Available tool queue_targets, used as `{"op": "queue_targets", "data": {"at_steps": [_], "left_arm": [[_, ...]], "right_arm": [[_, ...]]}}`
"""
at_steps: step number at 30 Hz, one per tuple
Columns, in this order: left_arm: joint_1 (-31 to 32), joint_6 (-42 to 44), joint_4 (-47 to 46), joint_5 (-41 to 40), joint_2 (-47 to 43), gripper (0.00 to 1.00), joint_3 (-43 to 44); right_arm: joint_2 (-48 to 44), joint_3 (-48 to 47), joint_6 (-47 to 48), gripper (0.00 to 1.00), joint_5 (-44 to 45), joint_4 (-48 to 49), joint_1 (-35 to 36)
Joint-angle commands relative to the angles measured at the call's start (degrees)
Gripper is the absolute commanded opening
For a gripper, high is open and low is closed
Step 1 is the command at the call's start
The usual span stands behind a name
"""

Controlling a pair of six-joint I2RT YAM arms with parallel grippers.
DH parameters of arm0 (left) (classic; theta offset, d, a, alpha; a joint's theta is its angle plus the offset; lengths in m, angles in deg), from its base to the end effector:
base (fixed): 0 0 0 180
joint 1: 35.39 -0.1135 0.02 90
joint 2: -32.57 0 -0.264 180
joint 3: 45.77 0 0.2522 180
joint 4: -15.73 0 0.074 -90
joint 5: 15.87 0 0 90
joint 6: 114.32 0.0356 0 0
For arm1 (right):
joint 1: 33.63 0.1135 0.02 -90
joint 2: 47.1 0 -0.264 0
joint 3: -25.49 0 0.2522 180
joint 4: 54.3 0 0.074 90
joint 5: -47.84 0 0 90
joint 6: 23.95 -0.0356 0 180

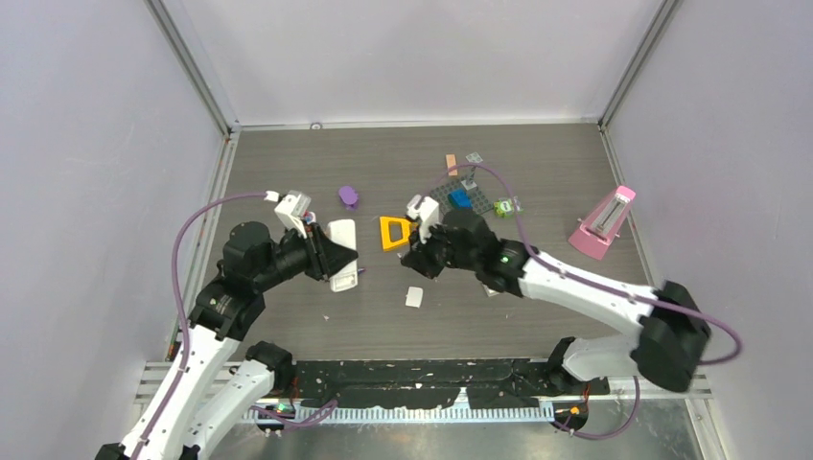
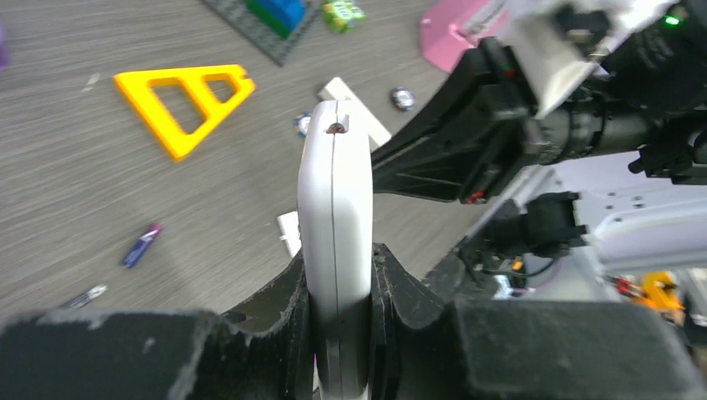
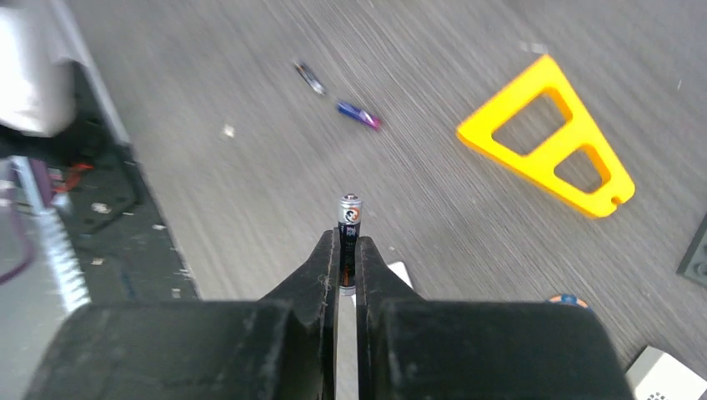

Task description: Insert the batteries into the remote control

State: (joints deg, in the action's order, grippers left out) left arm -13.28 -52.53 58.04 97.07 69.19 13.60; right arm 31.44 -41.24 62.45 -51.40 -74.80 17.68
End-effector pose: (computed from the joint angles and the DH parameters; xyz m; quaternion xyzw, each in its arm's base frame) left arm 0.1257 -0.0660 0.3328 0.0719 0.8056 -0.3873 0.4425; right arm 0.1872 0.2429 0.2623 -0.3886 0.7828 0.2843 0.3942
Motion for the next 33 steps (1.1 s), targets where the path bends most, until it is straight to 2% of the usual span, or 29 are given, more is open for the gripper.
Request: {"op": "queue_targets", "data": {"at_steps": [1,4,7,12,18,33], "left_arm": [[-0.14,-5.98,-12.84,10.63,1.96,0.00,-0.21],[-0.14,-10.72,-13.20,11.37,5.07,0.00,0.54],[-0.14,-15.06,-11.75,13.86,9.89,0.00,2.16],[-0.14,-22.59,-13.28,20.90,15.66,0.00,2.96],[-0.14,-29.43,-15.50,25.11,18.60,0.00,2.55],[-0.14,-30.60,-17.67,27.63,17.68,0.00,1.34]], "right_arm": [[-12.45,4.72,-5.02,0.05,-4.40,10.95,1.14],[-20.02,4.83,-2.95,0.06,-3.43,10.34,3.17],[-22.77,1.61,-0.17,0.05,-1.67,8.07,7.69],[-21.80,-2.92,4.95,0.05,0.10,3.21,13.90],[-19.13,-4.40,7.30,0.05,0.29,3.23,16.90],[-11.68,-6.39,10.87,0.06,0.93,6.37,17.33]]}}
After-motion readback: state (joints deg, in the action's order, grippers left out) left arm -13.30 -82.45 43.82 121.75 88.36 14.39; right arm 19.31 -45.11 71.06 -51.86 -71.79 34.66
